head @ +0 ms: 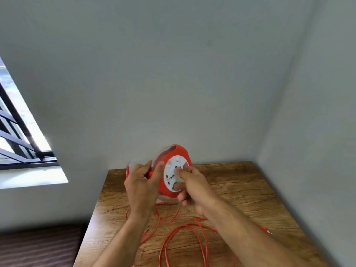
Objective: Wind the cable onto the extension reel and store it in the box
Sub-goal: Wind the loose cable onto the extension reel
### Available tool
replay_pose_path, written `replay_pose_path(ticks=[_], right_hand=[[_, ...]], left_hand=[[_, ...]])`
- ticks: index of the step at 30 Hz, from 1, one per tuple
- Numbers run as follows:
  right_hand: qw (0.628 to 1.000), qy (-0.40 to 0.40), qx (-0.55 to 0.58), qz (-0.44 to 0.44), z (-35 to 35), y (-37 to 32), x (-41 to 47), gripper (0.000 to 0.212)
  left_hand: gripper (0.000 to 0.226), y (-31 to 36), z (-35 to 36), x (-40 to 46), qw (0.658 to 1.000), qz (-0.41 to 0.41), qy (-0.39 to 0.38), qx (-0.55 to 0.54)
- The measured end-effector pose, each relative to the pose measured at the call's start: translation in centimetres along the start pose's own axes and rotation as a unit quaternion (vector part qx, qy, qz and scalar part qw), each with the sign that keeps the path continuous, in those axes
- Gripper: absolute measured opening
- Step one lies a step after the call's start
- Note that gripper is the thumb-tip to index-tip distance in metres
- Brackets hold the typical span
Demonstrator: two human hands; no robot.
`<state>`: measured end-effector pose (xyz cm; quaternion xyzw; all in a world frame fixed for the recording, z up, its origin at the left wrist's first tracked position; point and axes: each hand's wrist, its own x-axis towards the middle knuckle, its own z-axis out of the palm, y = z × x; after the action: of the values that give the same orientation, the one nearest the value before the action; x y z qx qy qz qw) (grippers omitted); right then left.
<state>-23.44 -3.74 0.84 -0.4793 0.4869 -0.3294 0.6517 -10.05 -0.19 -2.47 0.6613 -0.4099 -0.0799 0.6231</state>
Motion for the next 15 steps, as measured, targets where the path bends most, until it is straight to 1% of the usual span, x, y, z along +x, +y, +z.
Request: replay_pose_path(ticks=[1,2,3,4,5,6,7,8,9,11,12,15], right_hand=[[0.992,0.012,-0.104,-0.074,-0.7,0.1,-0.2,0.030],[0.945,0.042,-0.264,-0.186,-1.7,0.2,-0.3,0.030],[0.846,0.065,-0.435,-0.303,-2.9,0.5,0.1,0.034],[0.728,0.055,-0.560,-0.392,-3.9,0.7,0.5,0.041],[0.632,0.020,-0.636,-0.443,-4.6,0.7,0.9,0.048],[0.568,-0.029,-0.680,-0.463,-5.2,0.6,1.3,0.055],[0.529,-0.076,-0.700,-0.473,-5.6,0.4,1.7,0.062],[0.502,-0.114,-0.707,-0.485,-5.8,0.0,2.0,0.067],[0.477,-0.142,-0.711,-0.496,-6.0,-0.5,2.3,0.070],[0.413,-0.181,-0.726,-0.519,-6.5,-1.4,2.9,0.071],[0.386,-0.199,-0.732,-0.525,-6.6,-1.8,3.1,0.072],[0.321,-0.261,-0.739,-0.531,-6.3,-2.2,2.7,0.075]], left_hand=[[0.046,-0.4,-0.3,0.5,0.999,-0.043,-0.004,-0.016],[0.050,-0.8,-0.7,1.0,0.996,-0.076,-0.011,-0.033],[0.052,-1.1,-1.1,1.3,0.994,-0.098,-0.022,-0.044],[0.051,-1.4,-1.5,1.6,0.992,-0.111,-0.036,-0.051],[0.048,-1.6,-1.7,1.9,0.990,-0.121,-0.054,-0.055],[0.045,-1.7,-1.9,2.1,0.987,-0.131,-0.074,-0.058],[0.043,-1.8,-2.0,2.3,0.984,-0.141,-0.096,-0.058],[0.043,-1.7,-2.1,2.5,0.980,-0.147,-0.121,-0.054],[0.045,-1.5,-2.3,2.8,0.976,-0.151,-0.150,-0.047],[0.048,-1.0,-2.8,3.2,0.962,-0.156,-0.220,-0.038],[0.047,-0.6,-3.0,3.4,0.952,-0.161,-0.258,-0.037],[0.039,0.6,-3.2,3.8,0.918,-0.174,-0.358,-0.006]])
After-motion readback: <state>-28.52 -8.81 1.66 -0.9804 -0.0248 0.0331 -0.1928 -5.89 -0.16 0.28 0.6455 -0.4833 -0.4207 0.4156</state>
